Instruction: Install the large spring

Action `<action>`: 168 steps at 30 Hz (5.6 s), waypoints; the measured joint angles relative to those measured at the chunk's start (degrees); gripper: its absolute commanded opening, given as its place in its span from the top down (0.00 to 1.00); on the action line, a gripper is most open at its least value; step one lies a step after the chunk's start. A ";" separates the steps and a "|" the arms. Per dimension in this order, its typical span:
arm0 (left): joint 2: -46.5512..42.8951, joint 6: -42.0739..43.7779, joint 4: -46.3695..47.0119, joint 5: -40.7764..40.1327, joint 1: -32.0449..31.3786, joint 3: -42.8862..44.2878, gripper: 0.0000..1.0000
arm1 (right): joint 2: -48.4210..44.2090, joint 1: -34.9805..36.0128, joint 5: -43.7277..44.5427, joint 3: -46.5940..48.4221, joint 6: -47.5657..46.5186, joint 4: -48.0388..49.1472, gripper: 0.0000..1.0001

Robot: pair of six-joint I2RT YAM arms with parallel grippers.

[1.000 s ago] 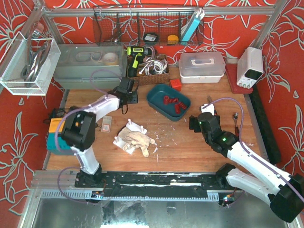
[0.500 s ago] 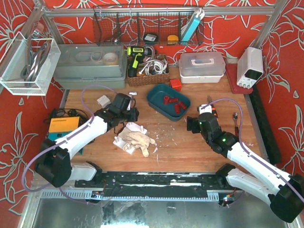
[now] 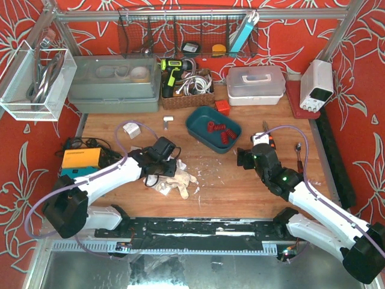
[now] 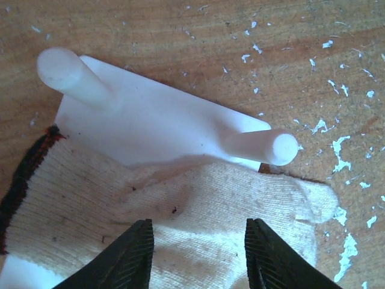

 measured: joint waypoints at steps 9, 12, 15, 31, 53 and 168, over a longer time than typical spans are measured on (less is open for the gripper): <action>5.60 -0.11 2.56 0.00 -0.48 -0.74 0.52 | 0.02 0.00 0.04 0.00 0.00 -0.02 0.05; 7.80 -0.09 2.97 -0.20 -0.48 -0.92 0.55 | 0.02 0.11 0.07 0.00 0.00 -0.02 0.05; 9.09 -0.04 3.72 -0.92 -0.52 -0.66 0.62 | 0.02 0.22 0.07 0.00 0.00 -0.02 0.05; 5.07 -0.07 2.93 -3.28 -0.76 -0.66 1.00 | 0.00 0.22 0.35 0.00 0.00 -0.02 0.05; -14.86 2.05 14.78 -19.37 0.81 10.03 1.00 | 0.00 0.68 0.35 0.00 0.00 0.00 0.05; -17.22 5.42 42.95 -1.51 7.02 -16.39 0.00 | 65.09 -6.29 -12.96 45.90 -12.17 -14.67 0.98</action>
